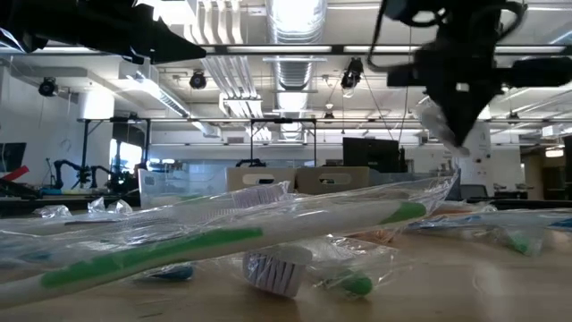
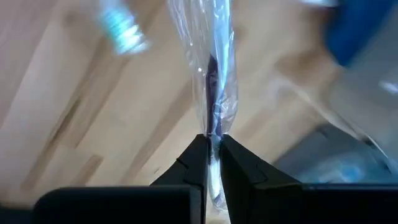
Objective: Pick & Place Toothbrushes
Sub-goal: Put the violet toothbrush into the gray bin
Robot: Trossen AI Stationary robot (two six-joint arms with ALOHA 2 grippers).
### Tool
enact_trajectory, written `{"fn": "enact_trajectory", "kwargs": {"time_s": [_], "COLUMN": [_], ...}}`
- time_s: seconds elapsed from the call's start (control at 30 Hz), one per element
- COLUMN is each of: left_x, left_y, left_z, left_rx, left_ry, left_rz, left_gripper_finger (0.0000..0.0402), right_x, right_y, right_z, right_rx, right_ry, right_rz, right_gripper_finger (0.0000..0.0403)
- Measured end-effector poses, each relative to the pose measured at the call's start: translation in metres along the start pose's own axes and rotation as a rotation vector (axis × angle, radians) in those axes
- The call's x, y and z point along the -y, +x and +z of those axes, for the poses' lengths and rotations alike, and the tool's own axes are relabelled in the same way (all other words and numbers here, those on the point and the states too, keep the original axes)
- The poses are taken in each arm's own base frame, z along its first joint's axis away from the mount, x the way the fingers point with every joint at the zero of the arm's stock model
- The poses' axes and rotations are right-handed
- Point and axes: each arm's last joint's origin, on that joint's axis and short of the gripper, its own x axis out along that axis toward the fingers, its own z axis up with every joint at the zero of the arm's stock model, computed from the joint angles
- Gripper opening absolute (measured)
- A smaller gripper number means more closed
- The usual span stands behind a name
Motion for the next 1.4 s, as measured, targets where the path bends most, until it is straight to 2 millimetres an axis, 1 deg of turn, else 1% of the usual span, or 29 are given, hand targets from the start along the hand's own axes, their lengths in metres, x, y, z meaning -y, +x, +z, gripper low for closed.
{"fn": "enact_trajectory", "kwargs": {"time_s": [0.13, 0.23, 0.27, 0.33, 0.5, 0.6, 0.8, 0.9, 1.0, 1.17, 1.4], "left_x": [0.000, 0.000, 0.000, 0.000, 0.000, 0.000, 0.000, 0.000, 0.000, 0.000, 0.000], "left_y": [0.000, 0.000, 0.000, 0.000, 0.000, 0.000, 0.000, 0.000, 0.000, 0.000, 0.000], "left_z": [0.000, 0.000, 0.000, 0.000, 0.000, 0.000, 0.000, 0.000, 0.000, 0.000, 0.000], "left_rx": [0.000, 0.000, 0.000, 0.000, 0.000, 0.000, 0.002, 0.002, 0.002, 0.001, 0.001], "left_ry": [0.000, 0.000, 0.000, 0.000, 0.000, 0.000, 0.030, 0.033, 0.033, 0.034, 0.034], "left_rz": [0.000, 0.000, 0.000, 0.000, 0.000, 0.000, 0.001, 0.000, 0.000, -0.001, -0.001], "left_gripper_finger": [0.0167, 0.0168, 0.0168, 0.0167, 0.0167, 0.0168, 0.0168, 0.0167, 0.0168, 0.0168, 0.0168], "right_x": [0.015, 0.028, 0.033, 0.045, 0.077, 0.095, 0.123, 0.135, 0.148, 0.169, 0.204], "right_y": [-0.018, -0.034, -0.040, -0.050, -0.065, -0.072, -0.086, -0.090, -0.090, -0.083, -0.059], "right_z": [0.004, 0.005, 0.004, 0.002, -0.007, -0.015, -0.033, -0.042, -0.050, -0.060, -0.063], "right_rx": [0.019, 0.067, 0.089, 0.139, 0.212, 0.254, 0.336, 0.368, 0.384, 0.366, 0.327], "right_ry": [0.273, 0.557, 0.645, 0.784, 1.034, 1.138, 1.260, 1.303, 1.309, 1.348, 1.339], "right_rz": [-0.203, -0.413, -0.457, -0.464, -0.432, -0.331, -0.145, -0.083, -0.042, -0.045, 0.022], "right_gripper_finger": [0.0022, 0.0022, 0.0022, 0.0022, 0.0022, 0.0022, 0.0022, 0.0022, 0.0022, 0.0022, 0.0022]}}
